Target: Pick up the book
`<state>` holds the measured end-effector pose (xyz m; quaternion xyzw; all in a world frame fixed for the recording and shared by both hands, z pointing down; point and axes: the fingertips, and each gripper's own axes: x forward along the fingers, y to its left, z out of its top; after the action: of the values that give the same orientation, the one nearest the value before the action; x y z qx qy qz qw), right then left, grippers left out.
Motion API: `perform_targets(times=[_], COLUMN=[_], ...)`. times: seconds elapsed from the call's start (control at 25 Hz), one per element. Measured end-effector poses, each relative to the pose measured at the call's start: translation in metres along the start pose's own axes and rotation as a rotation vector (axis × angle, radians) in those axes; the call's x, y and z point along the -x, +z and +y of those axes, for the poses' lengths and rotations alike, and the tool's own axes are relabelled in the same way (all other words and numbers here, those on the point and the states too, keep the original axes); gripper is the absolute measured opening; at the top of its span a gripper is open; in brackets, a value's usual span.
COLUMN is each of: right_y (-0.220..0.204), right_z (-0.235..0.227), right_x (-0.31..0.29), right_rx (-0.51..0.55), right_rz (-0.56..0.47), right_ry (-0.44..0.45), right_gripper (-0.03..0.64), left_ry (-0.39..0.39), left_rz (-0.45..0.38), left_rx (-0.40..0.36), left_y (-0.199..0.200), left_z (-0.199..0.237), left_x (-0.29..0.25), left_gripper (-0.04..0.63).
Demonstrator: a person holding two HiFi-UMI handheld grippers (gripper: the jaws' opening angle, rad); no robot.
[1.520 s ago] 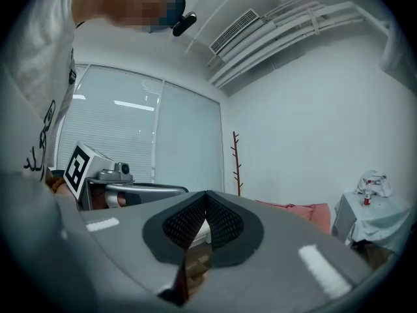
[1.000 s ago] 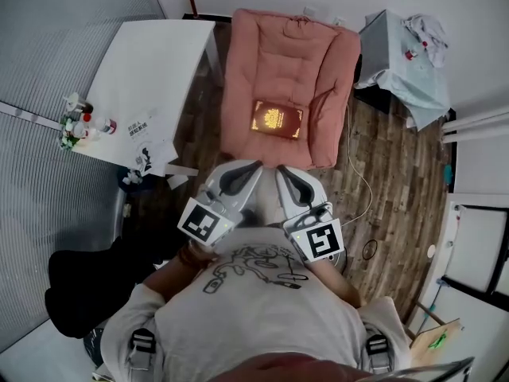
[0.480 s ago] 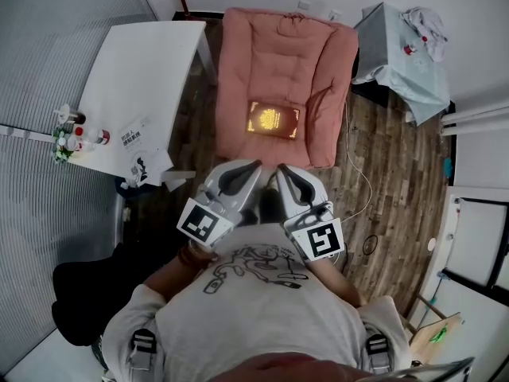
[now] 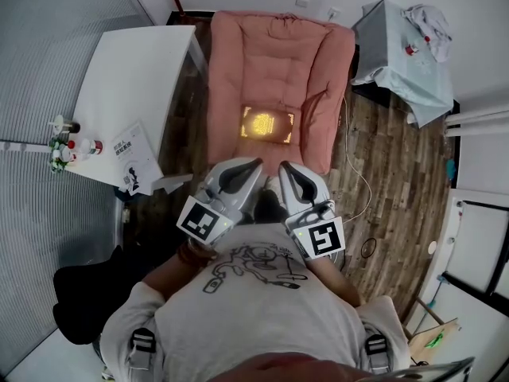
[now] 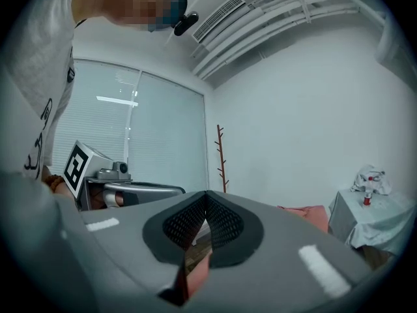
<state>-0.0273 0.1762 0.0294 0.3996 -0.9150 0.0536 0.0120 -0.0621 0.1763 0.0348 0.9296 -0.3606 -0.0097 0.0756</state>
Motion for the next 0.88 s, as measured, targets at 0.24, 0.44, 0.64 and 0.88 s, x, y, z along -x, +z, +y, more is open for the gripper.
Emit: perform_targets(times=[0.24, 0.44, 0.64, 0.88], right_y=[0.009, 0.015, 0.016, 0.014], right_z=[-0.065, -0.111, -0.139, -0.16], right_x=[-0.003, -0.004, -0.003, -0.007], right_rx=[0.01, 0.021, 0.022, 0.003], right_rz=[-0.016, -0.02, -0.01, -0.018], right_ry=[0.012, 0.01, 0.029, 0.032], right_gripper=[0.005, 0.005, 0.005, 0.005], left_ry=[-0.01, -0.021, -0.004, 0.004], left_rz=[0.006, 0.004, 0.001, 0.004], left_rx=[-0.006, -0.012, -0.021, -0.001], left_y=[0.004, 0.007, 0.008, 0.003], left_z=[0.001, 0.001, 0.002, 0.008], left_x=[-0.069, -0.116, -0.145, -0.165], left_gripper=[0.002, 0.002, 0.002, 0.002])
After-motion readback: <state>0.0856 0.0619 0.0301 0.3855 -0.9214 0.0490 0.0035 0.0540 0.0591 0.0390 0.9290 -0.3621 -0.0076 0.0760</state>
